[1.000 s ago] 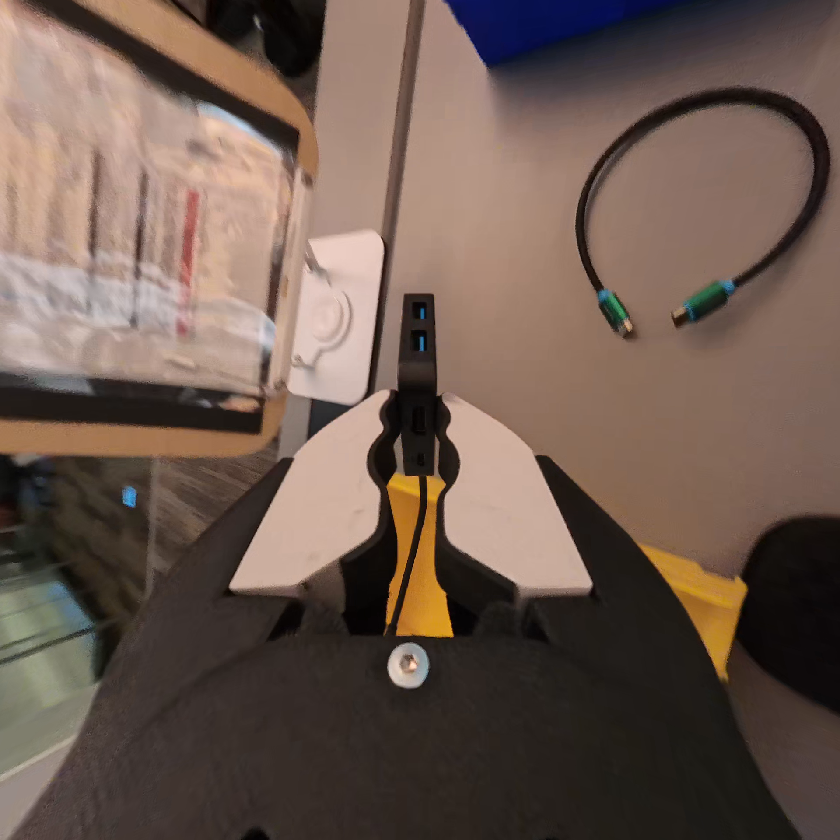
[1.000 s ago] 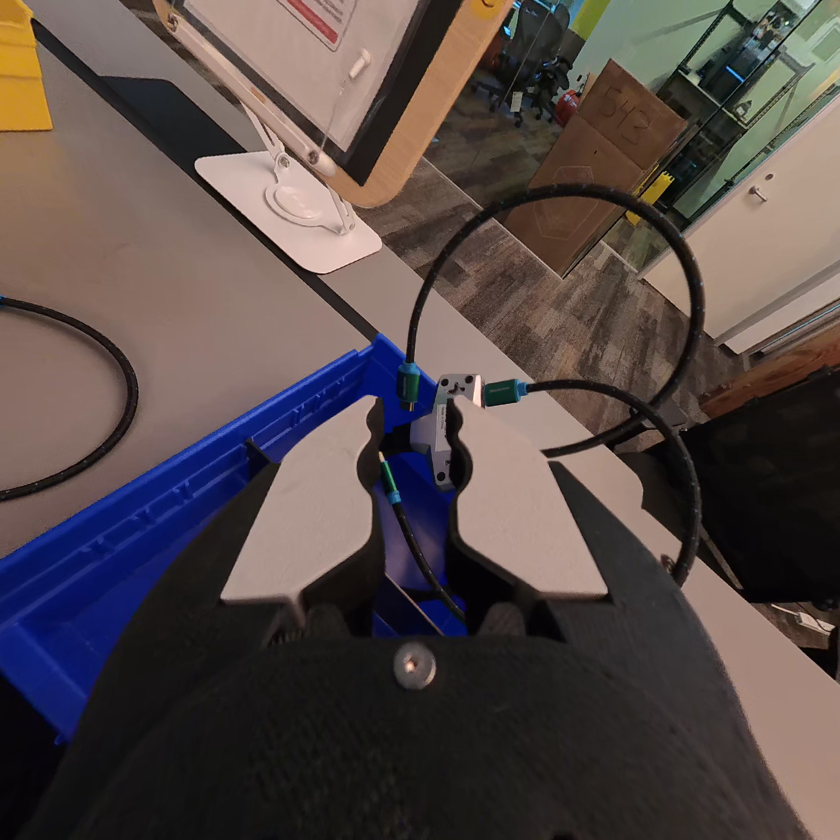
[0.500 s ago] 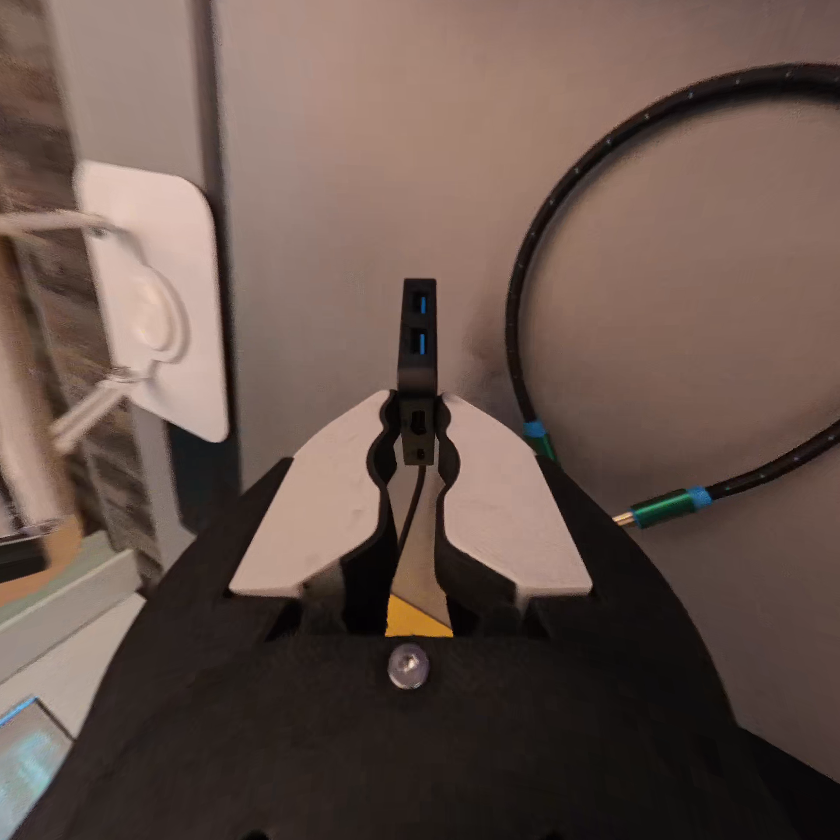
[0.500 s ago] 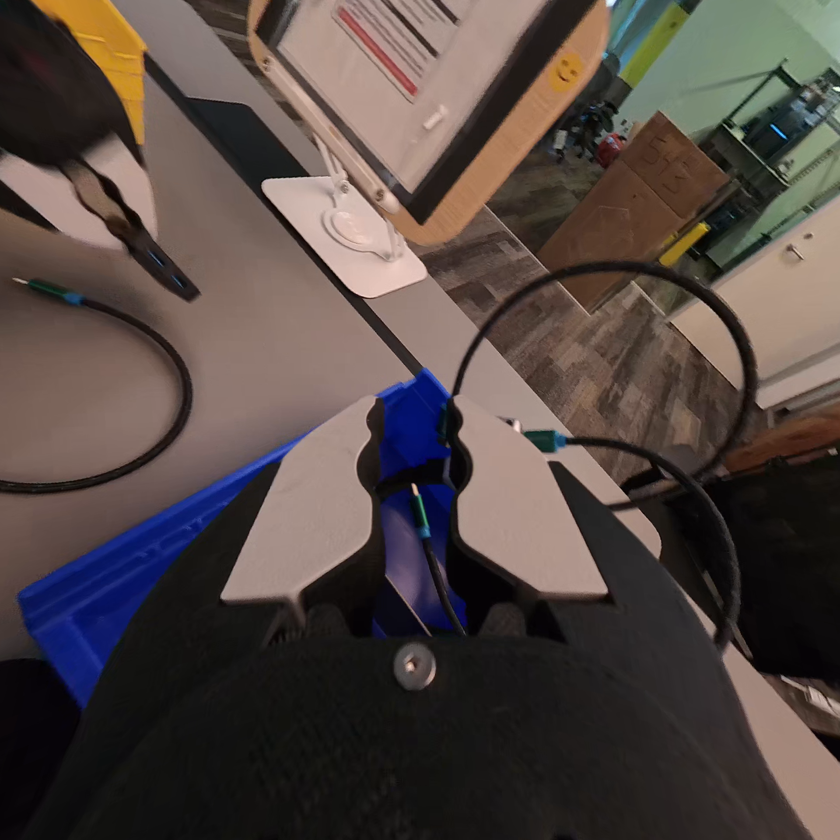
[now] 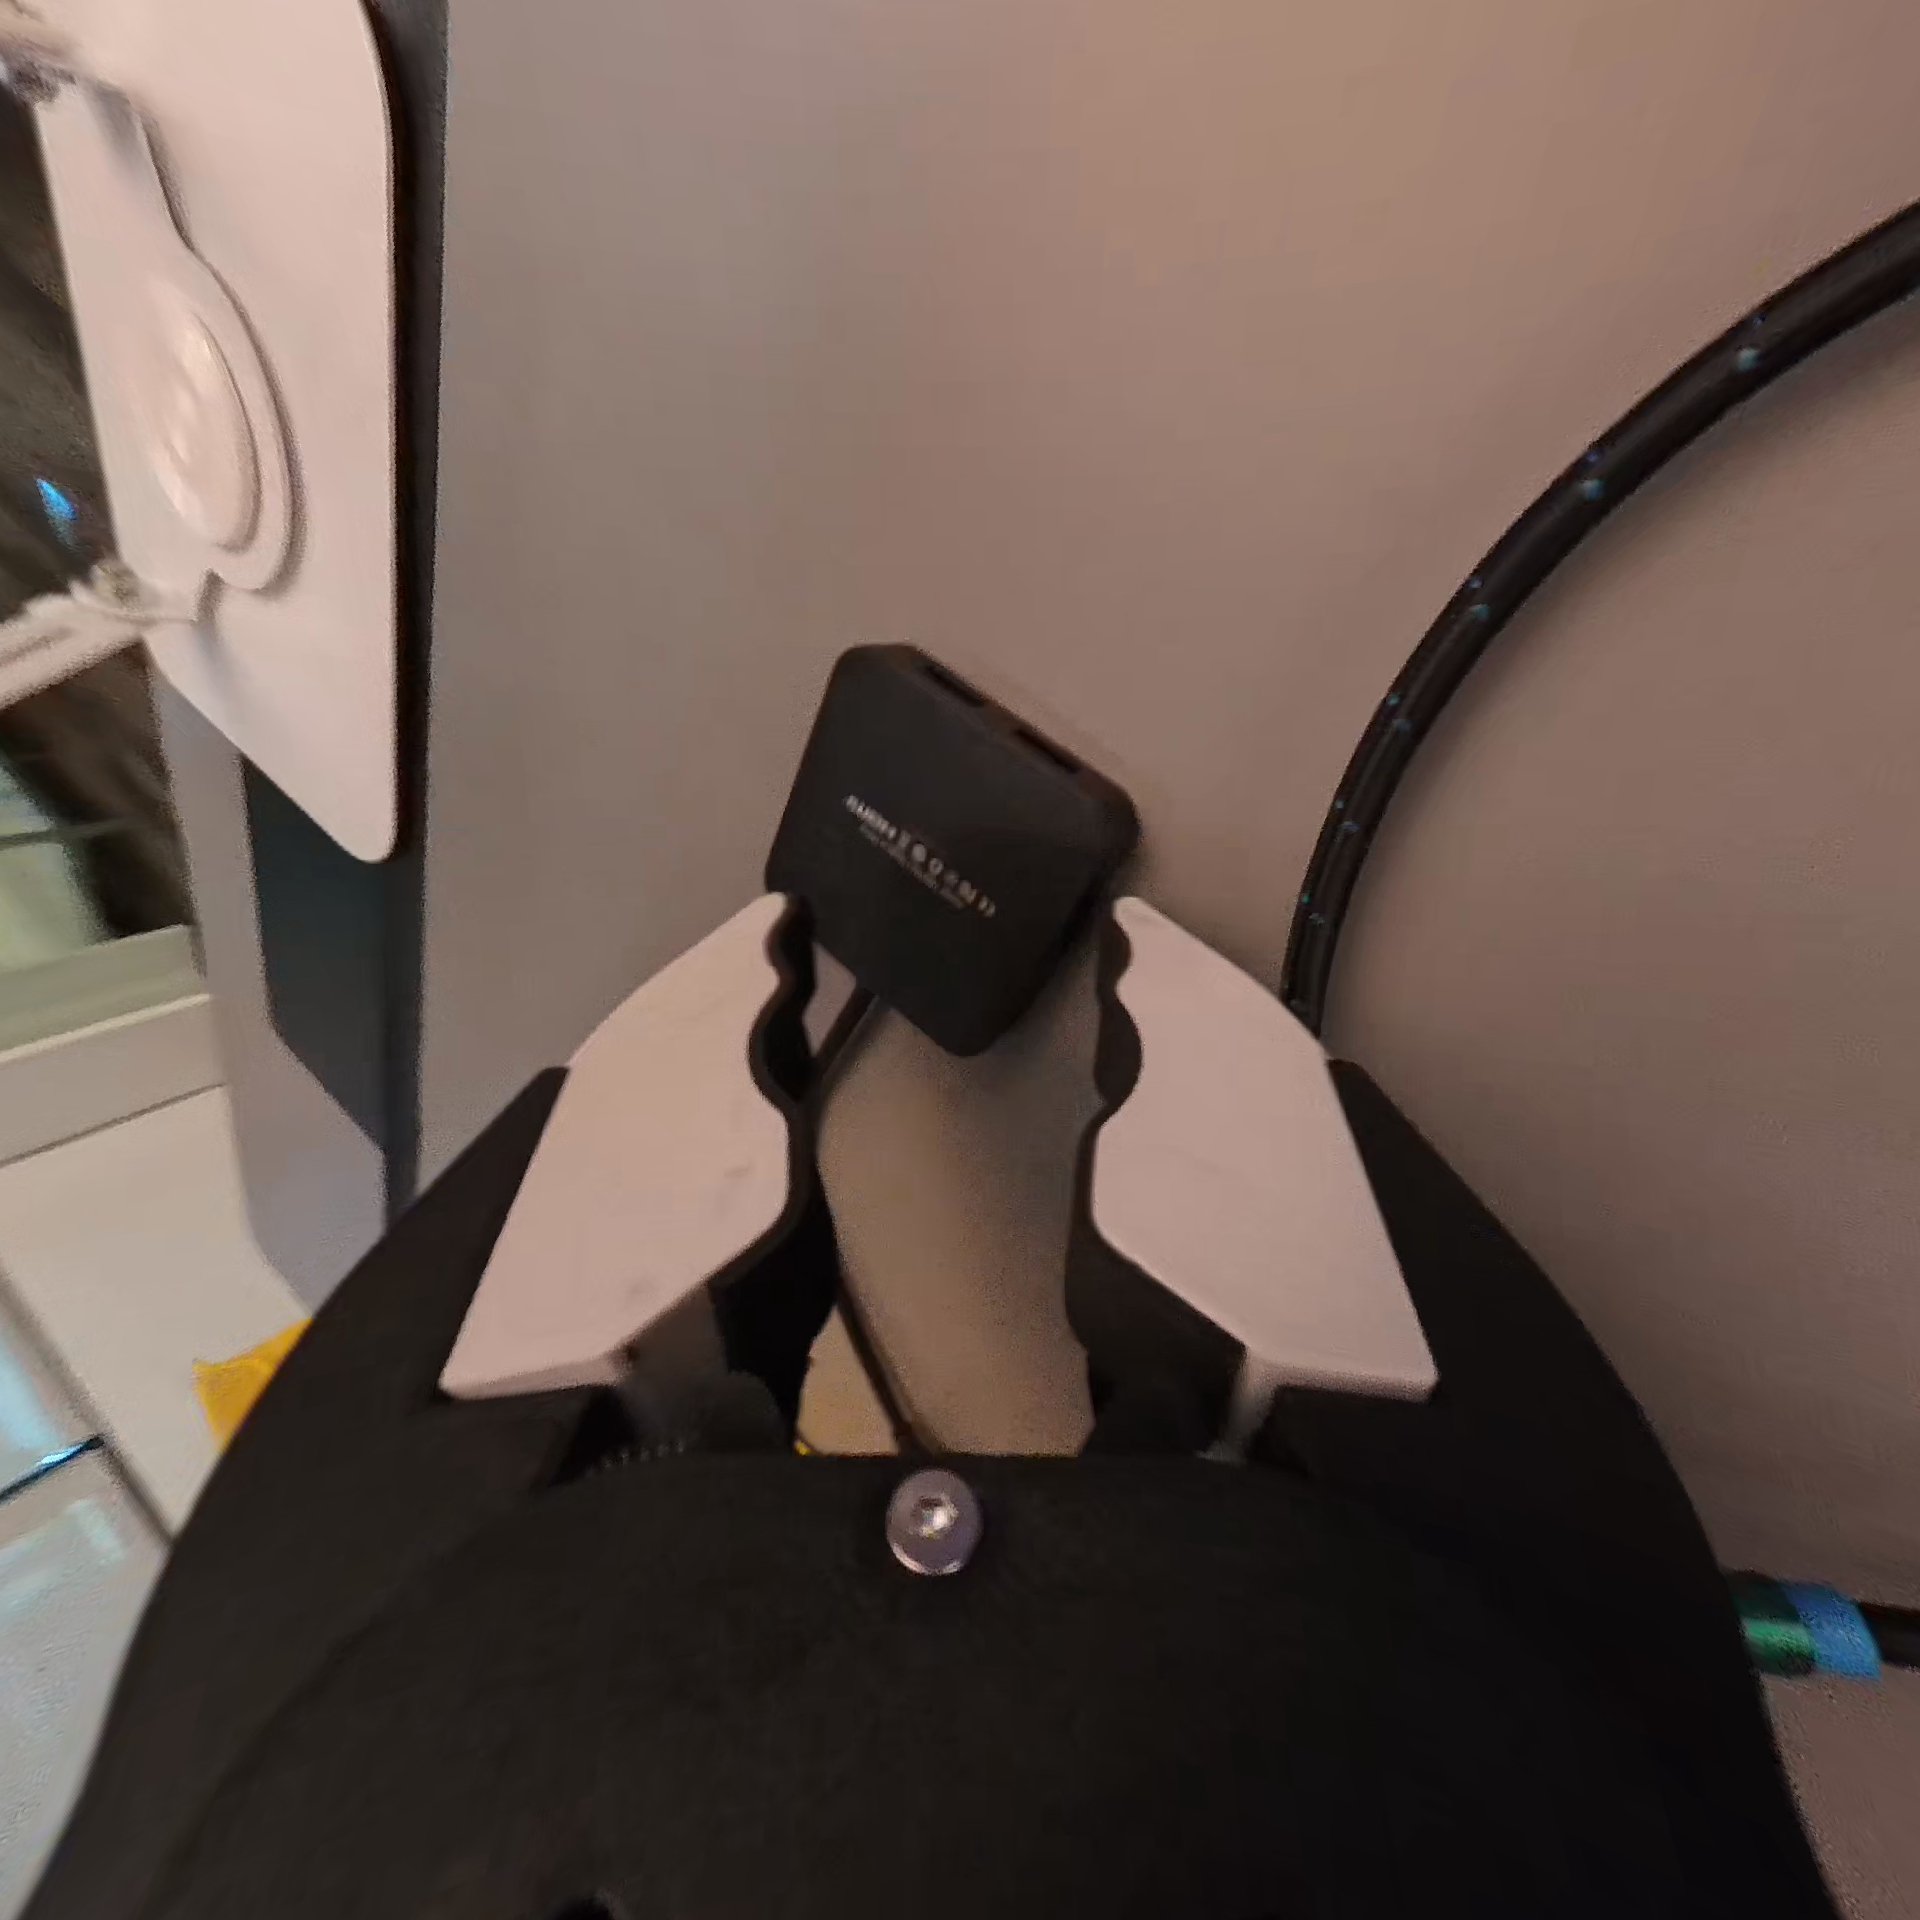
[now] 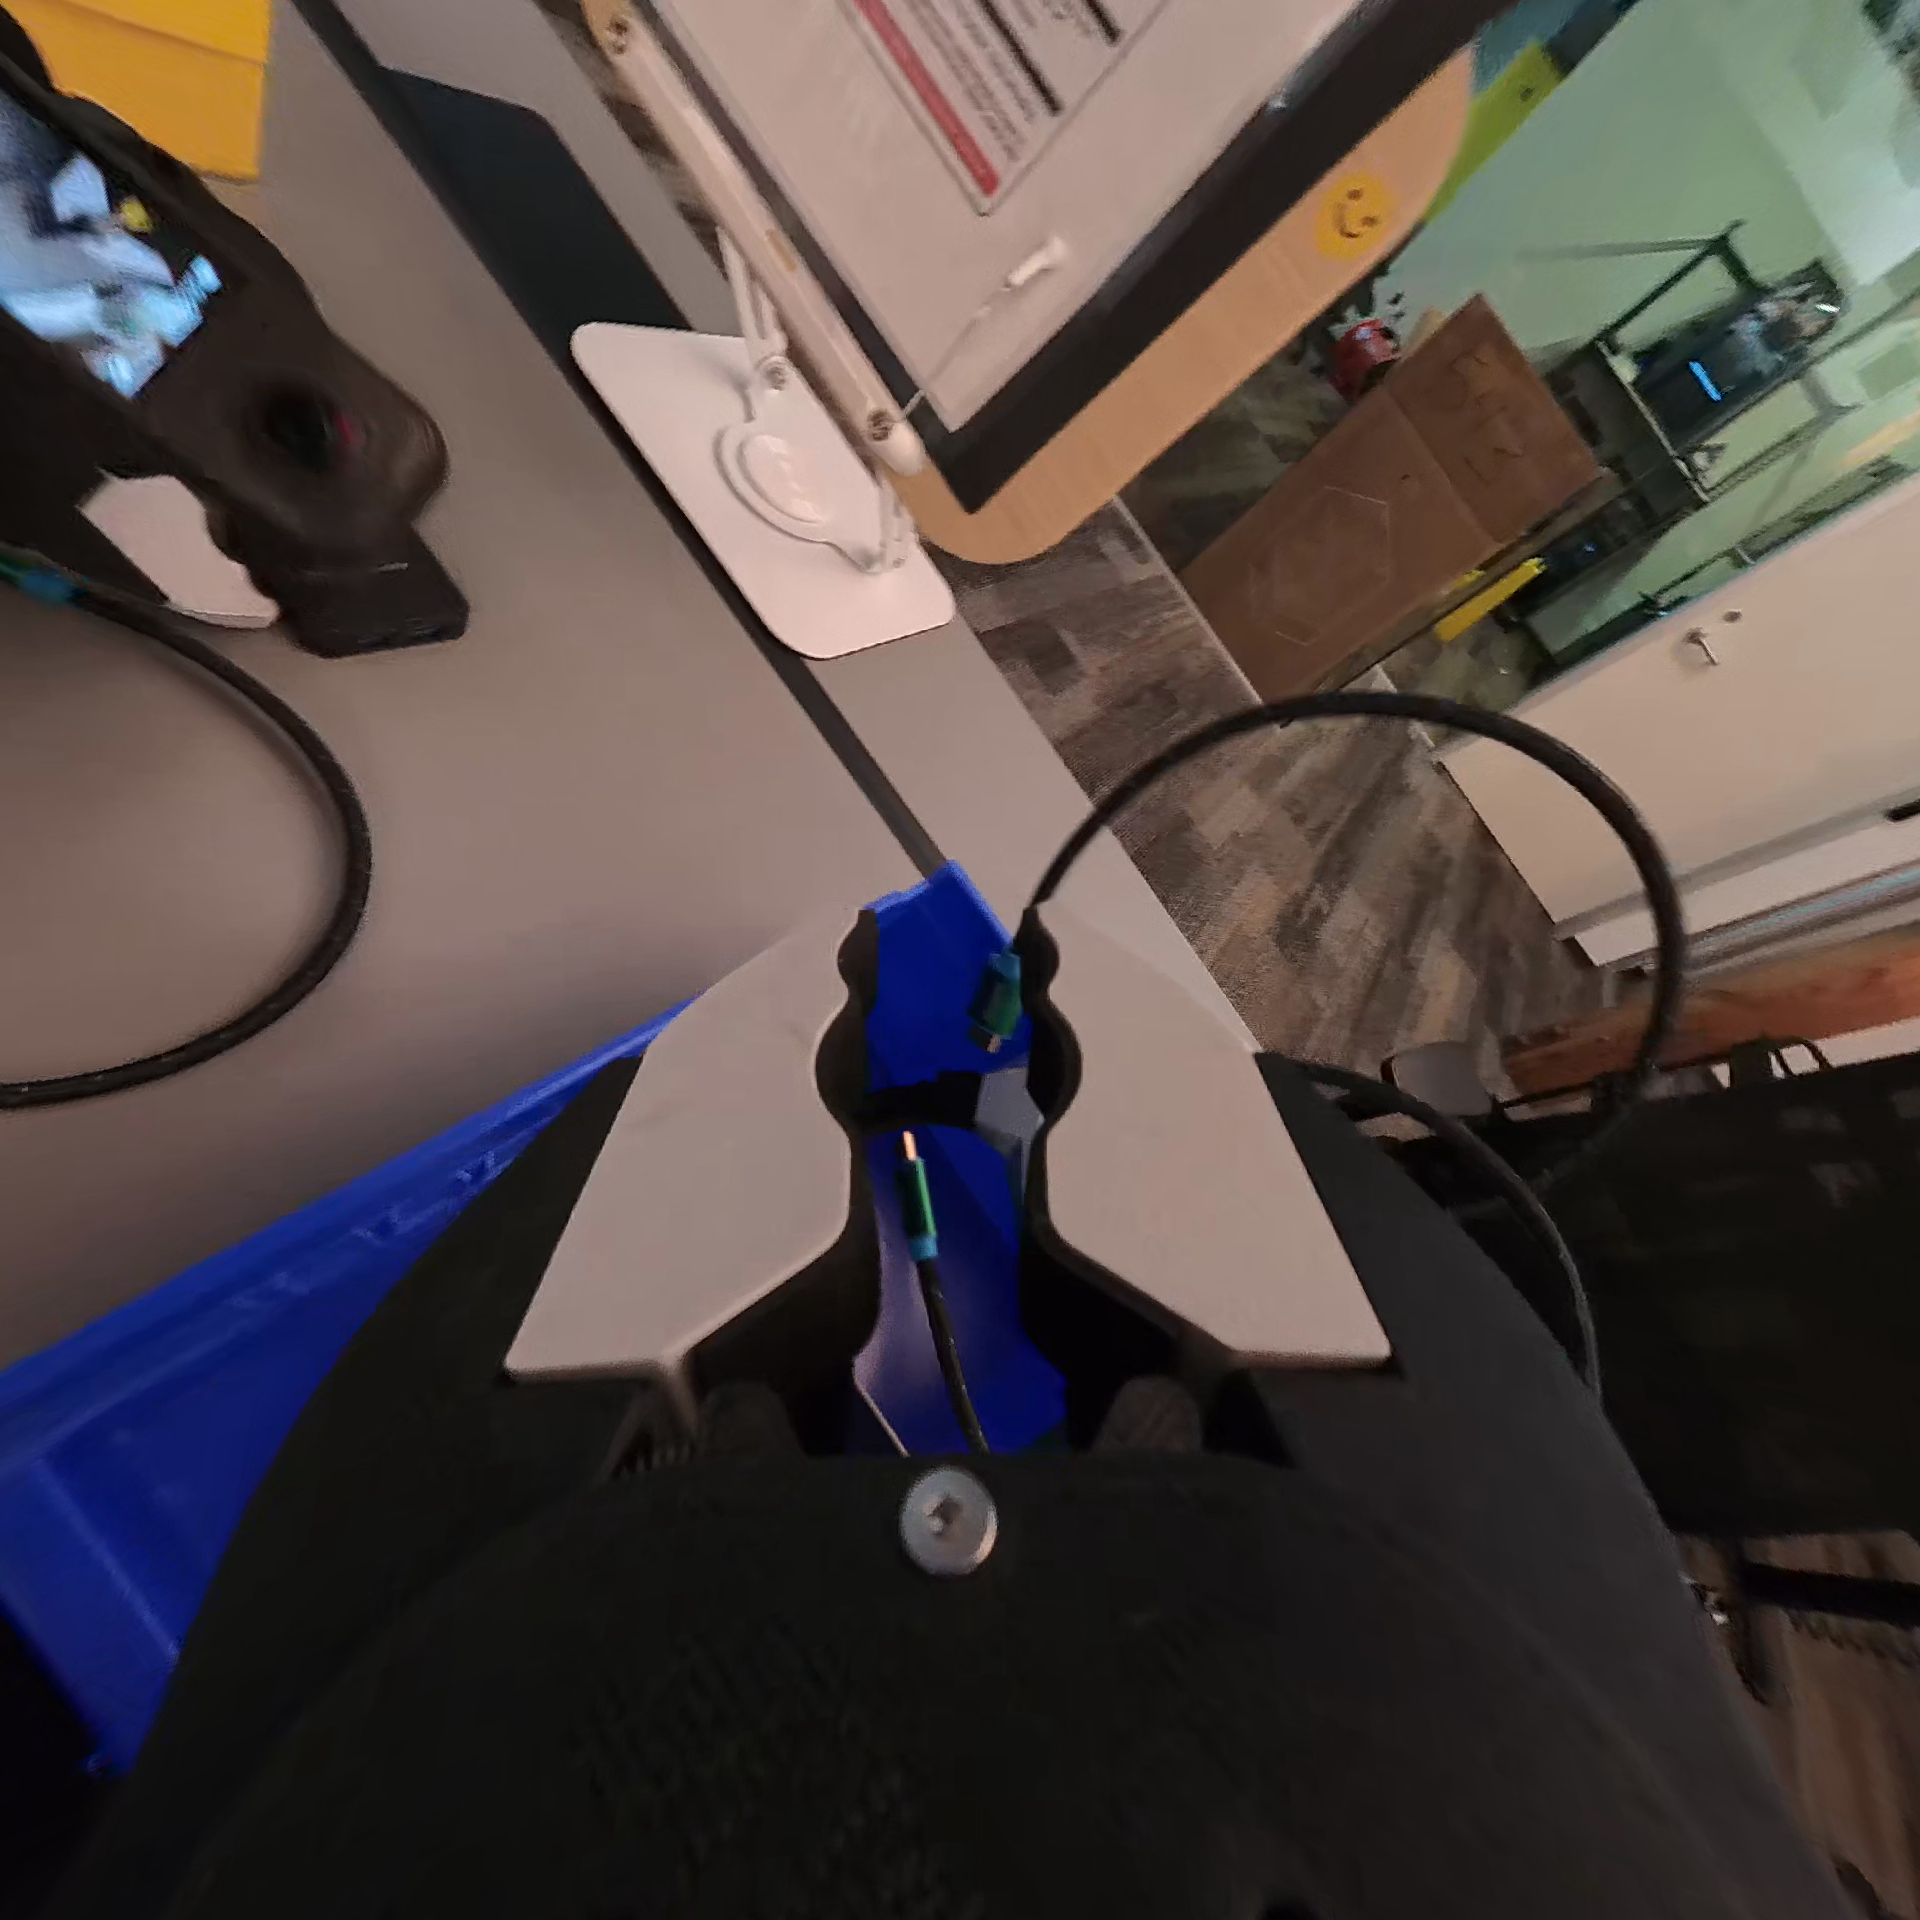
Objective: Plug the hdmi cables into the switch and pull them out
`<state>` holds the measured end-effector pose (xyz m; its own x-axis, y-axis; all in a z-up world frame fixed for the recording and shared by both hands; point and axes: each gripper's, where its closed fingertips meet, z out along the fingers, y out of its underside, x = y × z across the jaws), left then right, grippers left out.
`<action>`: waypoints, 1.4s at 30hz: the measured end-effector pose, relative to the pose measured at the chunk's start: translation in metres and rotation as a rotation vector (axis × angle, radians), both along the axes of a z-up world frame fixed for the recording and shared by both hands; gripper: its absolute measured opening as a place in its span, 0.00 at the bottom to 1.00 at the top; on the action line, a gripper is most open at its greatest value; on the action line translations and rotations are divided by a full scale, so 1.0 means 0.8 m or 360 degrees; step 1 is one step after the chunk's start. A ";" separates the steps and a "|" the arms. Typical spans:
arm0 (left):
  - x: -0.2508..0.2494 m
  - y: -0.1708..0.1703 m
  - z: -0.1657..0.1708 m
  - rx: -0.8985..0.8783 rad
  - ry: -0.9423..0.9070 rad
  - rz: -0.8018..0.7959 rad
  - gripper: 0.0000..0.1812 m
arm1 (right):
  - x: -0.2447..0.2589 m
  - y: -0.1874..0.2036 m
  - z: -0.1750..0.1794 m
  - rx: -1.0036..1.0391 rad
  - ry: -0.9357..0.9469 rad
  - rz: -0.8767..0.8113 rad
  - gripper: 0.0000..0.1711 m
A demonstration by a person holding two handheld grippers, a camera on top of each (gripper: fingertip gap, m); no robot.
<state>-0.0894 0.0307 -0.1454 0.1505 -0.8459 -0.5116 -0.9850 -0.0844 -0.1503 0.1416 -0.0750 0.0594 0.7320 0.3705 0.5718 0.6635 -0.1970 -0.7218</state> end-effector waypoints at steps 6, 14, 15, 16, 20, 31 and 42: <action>-0.018 -0.037 0.013 -0.0512 -0.0320 0.0133 0.38 | 0.027 -0.015 0.014 0.0083 0.0107 -0.0060 0.16; -0.037 -0.089 0.003 -0.0952 -0.0262 0.0279 0.29 | 0.019 -0.009 0.006 0.0040 0.0076 -0.0037 0.16; -0.038 -0.094 0.006 -0.0970 -0.0251 0.0271 0.29 | 0.017 -0.008 0.004 0.0027 0.0065 -0.0033 0.16; -0.039 -0.100 0.010 -0.0991 -0.0243 0.0251 0.29 | 0.015 -0.006 0.001 0.0014 0.0053 -0.0029 0.16; -0.048 -0.139 0.029 -0.1168 -0.0170 -0.0004 0.25 | 0.004 0.000 -0.006 -0.0029 0.0003 -0.0006 0.16; -0.077 -0.162 -0.006 -0.1535 -0.0017 -0.0397 0.21 | -0.024 -0.001 -0.002 -0.0024 -0.0011 0.0107 0.16; -0.051 -0.182 0.063 -0.1650 -0.0309 -0.0472 0.06 | -0.118 -0.005 -0.003 -0.0066 0.0094 0.0542 0.15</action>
<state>-0.1301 -0.1150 -0.0947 -0.1288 -0.8679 0.4798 -0.9543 -0.0230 -0.2978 0.0475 -0.0791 0.0573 0.5938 0.6213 0.5112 0.6533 -0.0014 -0.7571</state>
